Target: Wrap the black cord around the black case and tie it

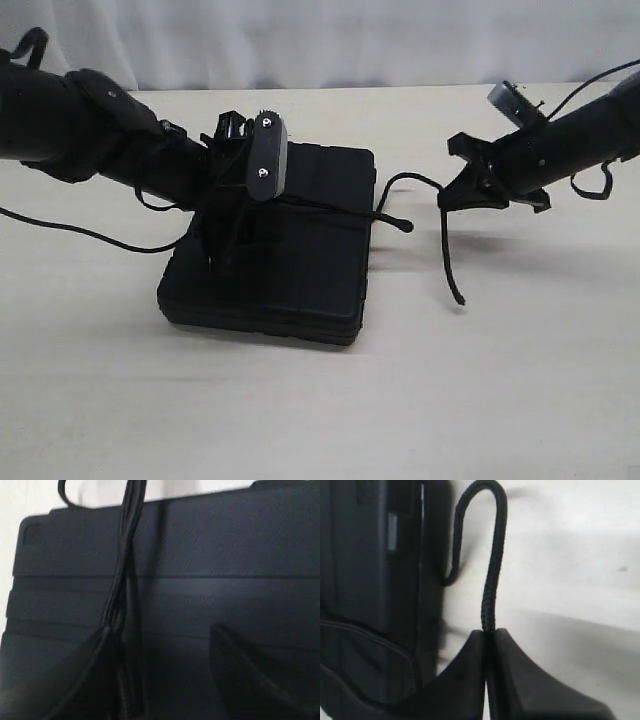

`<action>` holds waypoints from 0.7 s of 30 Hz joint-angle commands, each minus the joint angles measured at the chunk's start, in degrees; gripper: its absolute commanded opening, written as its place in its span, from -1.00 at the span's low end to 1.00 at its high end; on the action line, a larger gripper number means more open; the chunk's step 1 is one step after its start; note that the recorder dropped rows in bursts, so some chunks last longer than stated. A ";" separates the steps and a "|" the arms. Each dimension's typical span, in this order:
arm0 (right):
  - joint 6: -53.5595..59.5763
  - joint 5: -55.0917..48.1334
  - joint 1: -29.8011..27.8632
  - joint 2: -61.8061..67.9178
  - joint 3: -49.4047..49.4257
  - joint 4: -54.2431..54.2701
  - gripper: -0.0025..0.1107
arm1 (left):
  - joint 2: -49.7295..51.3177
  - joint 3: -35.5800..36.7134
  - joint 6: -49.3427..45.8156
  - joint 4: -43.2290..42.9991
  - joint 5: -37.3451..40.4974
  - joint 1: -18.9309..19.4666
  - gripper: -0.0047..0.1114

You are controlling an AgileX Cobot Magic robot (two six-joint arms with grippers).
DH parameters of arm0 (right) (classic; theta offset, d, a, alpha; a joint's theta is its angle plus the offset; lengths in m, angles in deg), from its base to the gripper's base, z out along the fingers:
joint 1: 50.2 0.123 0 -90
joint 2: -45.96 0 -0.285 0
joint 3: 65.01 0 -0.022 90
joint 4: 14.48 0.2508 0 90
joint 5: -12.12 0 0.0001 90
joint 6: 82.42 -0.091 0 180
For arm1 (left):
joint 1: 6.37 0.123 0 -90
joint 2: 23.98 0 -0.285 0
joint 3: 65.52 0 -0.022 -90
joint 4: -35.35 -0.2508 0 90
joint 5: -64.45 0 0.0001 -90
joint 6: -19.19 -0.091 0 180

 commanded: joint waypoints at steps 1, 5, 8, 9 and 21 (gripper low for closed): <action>6.60 -4.76 -2.06 -0.29 -0.46 9.07 -0.88 | 1.61 0.03 -1.12 0.84 -6.64 -0.09 0.03; 11.41 -6.64 -1.77 -0.29 -0.46 15.66 -0.88 | 2.57 -0.08 -1.12 0.84 -7.29 -0.09 0.03; 16.17 -7.64 -1.62 -0.29 -0.46 19.41 -0.88 | 3.66 -0.08 -1.12 0.84 -6.77 -0.09 -0.05; 17.73 -7.64 -1.62 -0.29 -0.46 20.16 -0.88 | 3.97 -0.08 -1.12 0.84 -6.80 -0.09 -0.26; 31.41 -12.44 -1.73 -0.29 -0.46 41.32 -0.88 | 4.12 -0.08 -2.21 0.84 -5.96 -0.09 -0.92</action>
